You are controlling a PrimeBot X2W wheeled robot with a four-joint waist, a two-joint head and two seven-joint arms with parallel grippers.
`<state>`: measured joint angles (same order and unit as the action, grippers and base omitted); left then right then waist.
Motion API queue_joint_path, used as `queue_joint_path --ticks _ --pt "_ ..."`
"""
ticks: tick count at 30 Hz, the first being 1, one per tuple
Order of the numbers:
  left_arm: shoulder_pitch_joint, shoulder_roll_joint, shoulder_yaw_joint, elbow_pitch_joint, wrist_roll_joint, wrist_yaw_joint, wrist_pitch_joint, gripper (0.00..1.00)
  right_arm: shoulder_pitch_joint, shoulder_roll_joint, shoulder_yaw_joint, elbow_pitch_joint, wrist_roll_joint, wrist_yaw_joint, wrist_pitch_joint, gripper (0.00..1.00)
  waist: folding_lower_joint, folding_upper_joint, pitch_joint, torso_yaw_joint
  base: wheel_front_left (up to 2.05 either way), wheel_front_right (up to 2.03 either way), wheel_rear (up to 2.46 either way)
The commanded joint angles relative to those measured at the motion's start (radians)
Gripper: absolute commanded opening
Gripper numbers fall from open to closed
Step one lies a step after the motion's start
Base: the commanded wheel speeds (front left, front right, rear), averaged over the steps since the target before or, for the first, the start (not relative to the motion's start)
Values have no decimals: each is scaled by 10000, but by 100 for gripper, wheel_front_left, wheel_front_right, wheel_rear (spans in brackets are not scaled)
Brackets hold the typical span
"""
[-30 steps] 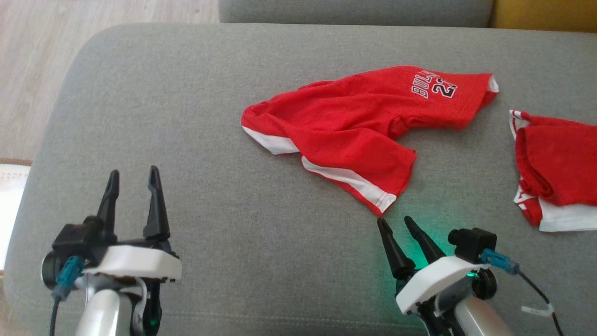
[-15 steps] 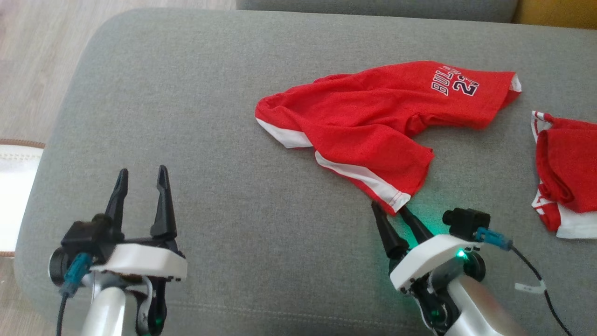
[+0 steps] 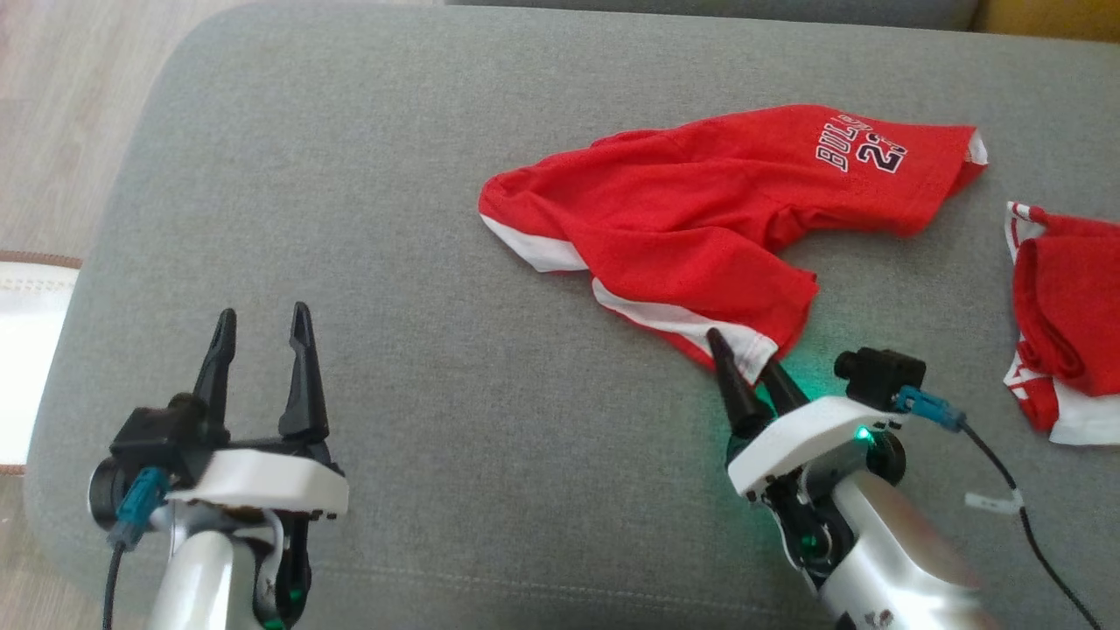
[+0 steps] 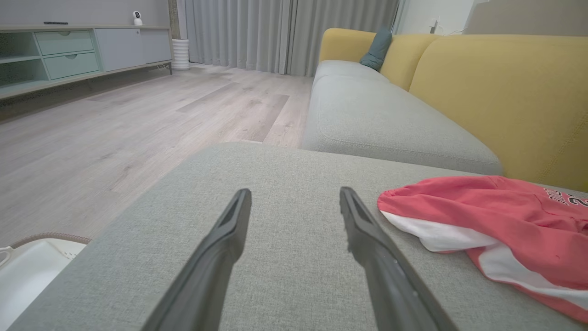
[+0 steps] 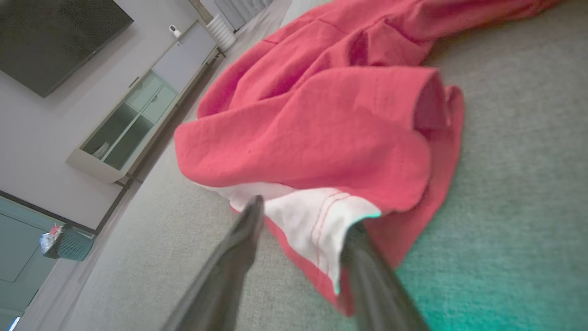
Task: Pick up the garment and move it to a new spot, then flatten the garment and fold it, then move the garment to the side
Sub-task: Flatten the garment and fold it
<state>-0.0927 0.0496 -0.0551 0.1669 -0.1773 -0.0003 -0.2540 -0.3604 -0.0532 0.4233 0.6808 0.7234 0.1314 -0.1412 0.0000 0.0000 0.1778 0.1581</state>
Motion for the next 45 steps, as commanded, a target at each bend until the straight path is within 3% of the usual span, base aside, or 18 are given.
queue_joint_path --ticks 1,5,12,23,30,37,45 --pt "-487 41 332 -267 108 -19 -78 100 -268 30 236 -177 45 -7 -141 0 0 0 -5 -42 0 0 0" --pt "-504 32 408 -275 124 -51 -78 100 -452 30 -68 37 -83 -7 -441 0 0 0 13 -257 0 0 0" --pt "-673 19 225 -301 192 -318 -78 100 -793 -54 -1455 254 -637 -7 -606 0 0 0 181 -662 0 0 0" --pt "-1187 13 -1373 337 635 -1124 -78 100 -1206 -236 -3003 -175 -1466 -7 -96 0 0 0 464 -1114 0 0 0" --pt "-1634 342 -3311 2011 767 -1295 -78 100 -1233 -90 -3252 -501 -1984 -7 375 0 0 0 569 -1298 0 0 0" --pt "-2699 275 -3418 4080 881 -1102 -78 100 -1241 6 -3184 -1055 -2101 -7 703 0 0 0 704 -1575 0 0 0" --pt "-3686 144 -3623 5066 608 -1188 -78 100 -1321 25 -3024 -1600 -2115 -7 941 0 0 0 999 -1785 0 0 0"
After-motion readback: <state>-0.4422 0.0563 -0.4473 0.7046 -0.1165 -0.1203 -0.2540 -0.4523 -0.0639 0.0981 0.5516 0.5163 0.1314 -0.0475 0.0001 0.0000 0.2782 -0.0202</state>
